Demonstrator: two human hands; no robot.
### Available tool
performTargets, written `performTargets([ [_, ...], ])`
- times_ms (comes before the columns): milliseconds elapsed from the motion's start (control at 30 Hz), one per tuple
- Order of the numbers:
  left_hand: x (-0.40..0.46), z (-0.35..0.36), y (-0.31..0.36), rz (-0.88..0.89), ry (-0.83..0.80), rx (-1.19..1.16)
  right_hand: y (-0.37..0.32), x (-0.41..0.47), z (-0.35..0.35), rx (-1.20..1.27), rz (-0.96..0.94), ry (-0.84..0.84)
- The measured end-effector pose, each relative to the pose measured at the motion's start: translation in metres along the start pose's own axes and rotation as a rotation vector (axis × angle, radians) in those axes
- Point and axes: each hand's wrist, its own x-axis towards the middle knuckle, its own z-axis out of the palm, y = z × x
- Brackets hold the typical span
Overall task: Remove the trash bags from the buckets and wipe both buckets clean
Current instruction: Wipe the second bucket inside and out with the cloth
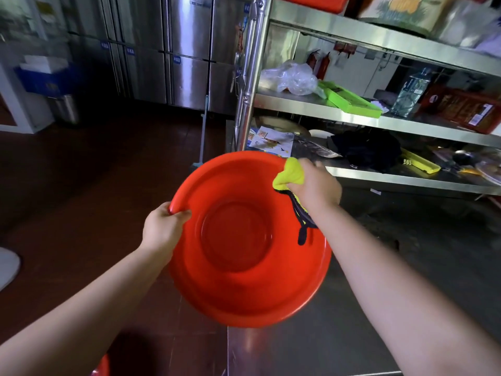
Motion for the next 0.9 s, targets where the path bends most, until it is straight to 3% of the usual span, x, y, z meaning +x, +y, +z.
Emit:
performTargets([
  [100, -0.012, -0.001, -0.006, -0.028, 0.024, 0.005, 0.017, -0.003, 0.008, 0.079, 0.072, -0.053],
  [200, -0.016, -0.003, -0.002, -0.014, -0.089, 0.113, 0.025, 0.006, -0.003, 0.017, 0.012, -0.100],
  [400, 0.005, 0.019, 0.041, 0.173, -0.295, 0.291, -0.009, 0.021, -0.040, -0.134, -0.352, -0.199],
  [500, 0.010, 0.031, 0.050, 0.206, -0.311, 0.337, -0.034, 0.018, -0.038, -0.181, -0.468, -0.190],
  [900, 0.004, 0.021, 0.035, 0.067, -0.198, -0.015, -0.010, 0.006, -0.014, -0.134, -0.284, -0.020],
])
